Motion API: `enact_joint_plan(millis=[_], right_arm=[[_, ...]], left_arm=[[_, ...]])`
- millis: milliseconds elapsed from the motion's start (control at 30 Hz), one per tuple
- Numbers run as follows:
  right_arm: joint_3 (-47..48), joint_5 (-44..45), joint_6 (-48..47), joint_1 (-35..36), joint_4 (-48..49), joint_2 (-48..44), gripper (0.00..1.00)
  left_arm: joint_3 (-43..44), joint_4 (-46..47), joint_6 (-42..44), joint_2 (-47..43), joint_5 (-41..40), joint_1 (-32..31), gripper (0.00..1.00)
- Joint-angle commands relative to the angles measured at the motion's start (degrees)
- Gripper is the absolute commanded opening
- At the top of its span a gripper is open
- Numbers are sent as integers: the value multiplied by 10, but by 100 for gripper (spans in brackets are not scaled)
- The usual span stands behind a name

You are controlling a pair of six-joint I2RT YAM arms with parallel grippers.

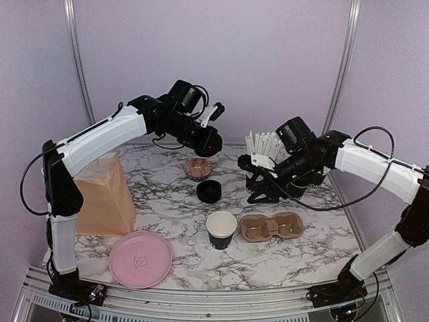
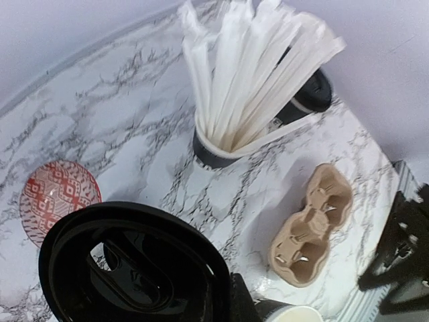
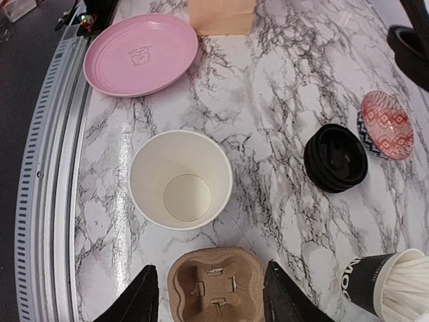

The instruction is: Pack the takeout coffee

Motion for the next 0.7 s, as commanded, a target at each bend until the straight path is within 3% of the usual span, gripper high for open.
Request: enact_joint_plan(millis=[0,133,267,367,533,667], right_arm=[[88,-13,61,-61,35,-21,53],[158,-97,139,-144,60,-22,73],[148,-229,290,-214,160,-15,90],[102,-326,411,-223,280,1,94],[0,-440,686,-190,602,14,95],[11,-449,729,-145,651,34,97]], left_arm=[[-32,48,-5,-100,29,-11,5],[-134,167,-34,-193,71,-14,3],[-255,332,-71,-277,133,-16,2],[-325,434,-86,-316,161,-18,2],[-405,557,-111,-352,204,-21,2],[-413,565,-108,-352,205,-29,2]])
